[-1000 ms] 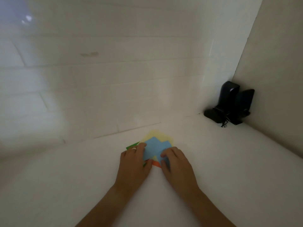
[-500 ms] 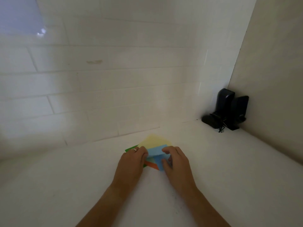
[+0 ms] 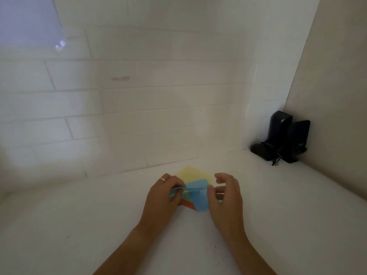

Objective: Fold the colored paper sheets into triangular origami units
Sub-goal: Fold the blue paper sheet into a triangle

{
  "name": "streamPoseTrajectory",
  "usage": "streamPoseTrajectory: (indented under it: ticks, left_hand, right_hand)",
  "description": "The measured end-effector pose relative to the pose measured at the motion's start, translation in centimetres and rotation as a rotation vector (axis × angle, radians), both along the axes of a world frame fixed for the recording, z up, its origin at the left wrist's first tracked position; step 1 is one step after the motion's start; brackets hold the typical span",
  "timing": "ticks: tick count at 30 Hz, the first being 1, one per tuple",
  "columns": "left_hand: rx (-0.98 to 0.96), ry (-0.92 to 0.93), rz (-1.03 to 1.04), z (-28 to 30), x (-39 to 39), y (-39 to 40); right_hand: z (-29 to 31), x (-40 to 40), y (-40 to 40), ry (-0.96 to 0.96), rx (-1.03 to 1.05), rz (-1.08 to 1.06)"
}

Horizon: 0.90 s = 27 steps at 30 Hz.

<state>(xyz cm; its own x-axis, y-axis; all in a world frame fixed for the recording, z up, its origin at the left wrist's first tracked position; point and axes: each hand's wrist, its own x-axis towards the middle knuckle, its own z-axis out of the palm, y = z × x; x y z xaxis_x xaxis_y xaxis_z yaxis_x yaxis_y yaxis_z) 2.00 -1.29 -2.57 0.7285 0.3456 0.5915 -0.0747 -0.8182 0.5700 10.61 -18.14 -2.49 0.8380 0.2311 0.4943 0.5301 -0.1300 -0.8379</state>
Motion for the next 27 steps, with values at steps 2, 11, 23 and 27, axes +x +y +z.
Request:
streamPoseTrajectory:
  ticks: [2, 11, 23, 27]
  left_hand:
    - [0.017, -0.005, 0.007, -0.2, -0.1, -0.2]
    - [0.177, 0.105, -0.276, 0.0, -0.4, -1.6]
    - [-0.731, 0.123, -0.041, 0.8, 0.1, -0.5]
    - [-1.004, 0.079, -0.047, 1.8, -0.3, -0.6]
  right_hand:
    - [0.4, -0.3, 0.2, 0.128, -0.018, 0.021]
    - [-0.2, 0.4, 0.3, 0.163, -0.130, 0.090]
    - [0.0, 0.2, 0.2, 0.127, -0.177, 0.189]
    - [0.2, -0.1, 0.1, 0.136, -0.174, 0.204]
